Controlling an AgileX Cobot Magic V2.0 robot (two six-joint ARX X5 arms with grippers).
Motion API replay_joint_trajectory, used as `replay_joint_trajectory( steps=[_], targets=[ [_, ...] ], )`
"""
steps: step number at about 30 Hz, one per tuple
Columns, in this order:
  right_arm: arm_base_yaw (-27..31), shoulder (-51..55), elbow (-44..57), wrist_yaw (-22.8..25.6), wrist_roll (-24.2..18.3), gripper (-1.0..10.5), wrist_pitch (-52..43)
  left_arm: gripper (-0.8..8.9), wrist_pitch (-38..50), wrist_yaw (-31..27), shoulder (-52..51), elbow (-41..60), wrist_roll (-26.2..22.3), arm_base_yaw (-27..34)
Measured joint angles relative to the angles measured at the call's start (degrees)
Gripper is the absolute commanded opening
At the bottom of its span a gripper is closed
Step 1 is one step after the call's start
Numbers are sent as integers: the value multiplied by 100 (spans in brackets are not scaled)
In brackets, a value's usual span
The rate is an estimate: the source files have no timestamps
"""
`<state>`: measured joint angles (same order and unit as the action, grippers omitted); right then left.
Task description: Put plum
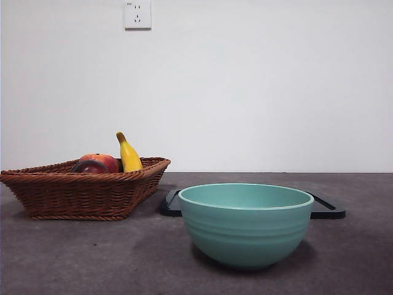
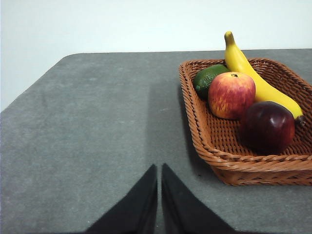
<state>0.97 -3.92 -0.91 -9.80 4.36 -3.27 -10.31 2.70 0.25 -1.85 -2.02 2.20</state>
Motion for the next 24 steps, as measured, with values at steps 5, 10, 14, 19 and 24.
replay_joint_trajectory(
  steps=[5,10,14,19,24],
  targets=[
    [0,216,0,140,44,7,249,12,0,0,0,0,0,0],
    [0,376,0,299,57,7,935,12,0,0,0,0,0,0],
    [0,365,-7,400,59,7,1292,12,0,0,0,0,0,0],
    [0,367,-7,391,61,7,1287,12,0,-2,0,0,0,0],
    [0,367,-4,387,59,7,1268,12,0,0,0,0,0,0]
  ],
)
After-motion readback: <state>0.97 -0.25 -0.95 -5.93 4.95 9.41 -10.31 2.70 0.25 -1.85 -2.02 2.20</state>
